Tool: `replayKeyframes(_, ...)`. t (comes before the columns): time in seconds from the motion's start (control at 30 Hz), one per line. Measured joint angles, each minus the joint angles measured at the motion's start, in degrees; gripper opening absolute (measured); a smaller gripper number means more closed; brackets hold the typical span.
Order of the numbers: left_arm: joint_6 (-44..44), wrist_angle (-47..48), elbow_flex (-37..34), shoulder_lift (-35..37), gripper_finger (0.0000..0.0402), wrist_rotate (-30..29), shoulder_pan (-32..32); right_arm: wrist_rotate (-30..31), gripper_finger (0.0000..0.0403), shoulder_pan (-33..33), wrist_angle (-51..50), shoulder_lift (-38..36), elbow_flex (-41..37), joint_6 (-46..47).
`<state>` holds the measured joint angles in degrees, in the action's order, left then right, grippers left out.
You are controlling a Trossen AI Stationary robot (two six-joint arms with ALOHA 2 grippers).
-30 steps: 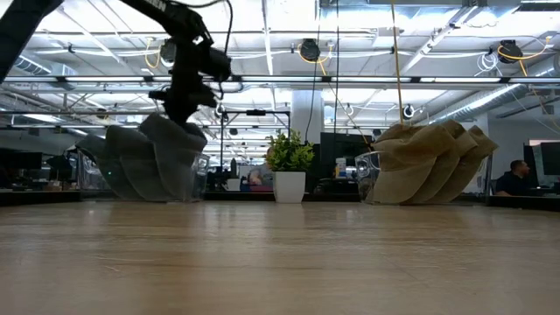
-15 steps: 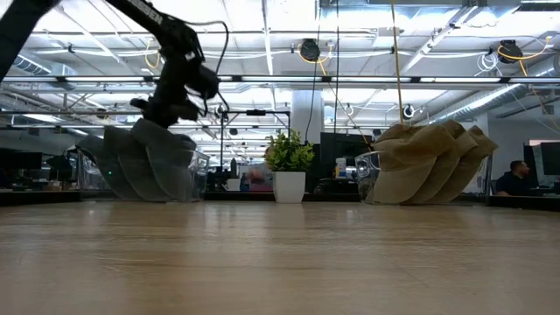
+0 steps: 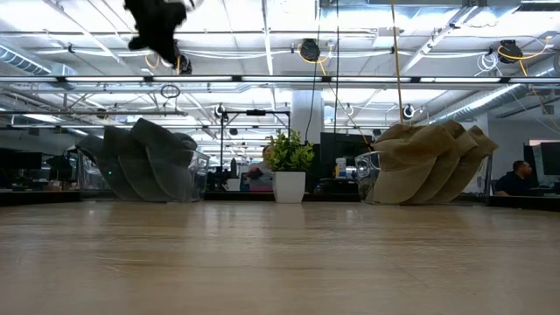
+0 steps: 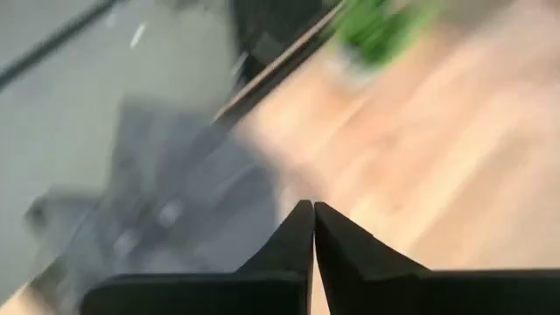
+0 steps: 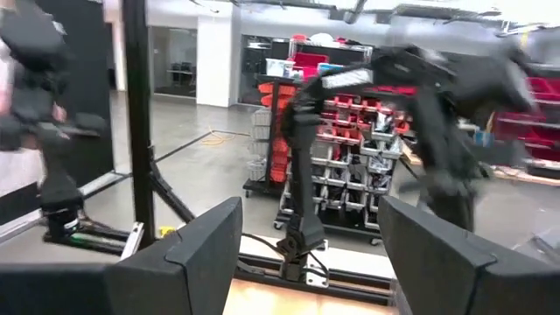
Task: Pick & Place hat
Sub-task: Return to Home Position
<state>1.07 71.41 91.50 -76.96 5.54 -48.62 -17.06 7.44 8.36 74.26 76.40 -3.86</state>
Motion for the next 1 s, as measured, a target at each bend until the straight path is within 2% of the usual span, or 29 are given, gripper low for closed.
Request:
replayKeyframes(0.1,0.0,-4.6,0.0,6.4,0.0030,7.2,0.0,0.8,0.0254,0.0,0.0,0.0,0.0,2.4)
replayKeyframes(0.2,0.2,-6.8,0.1,11.8,0.0066,11.7,0.0,0.8,0.0254,0.0,0.4,0.0,0.0,5.8)
replayKeyframes(0.5,0.6,-8.5,0.1,23.5,0.0251,17.0,0.0,0.6,0.0254,0.0,0.0,0.0,0.0,11.8)
replayKeyframes(0.63,-0.1,-7.1,0.0,27.8,0.0312,18.1,0.0,0.5,0.0254,0.0,0.0,0.0,0.0,13.9)
replayKeyframes(0.73,0.5,-7.2,0.0,31.0,0.0341,20.5,0.0,0.5,0.0254,0.0,-1.4,0.0,0.0,13.9)
replayKeyframes(0.9,9.7,-6.8,-0.1,36.6,0.0370,28.1,0.0,0.2,0.0254,0.0,-6.9,-0.3,0.0,14.4)
replayKeyframes(1.0,8.7,-8.9,-1.3,40.7,0.0378,28.8,0.0,0.4,0.0254,0.0,-9.1,-0.7,-0.2,12.8)
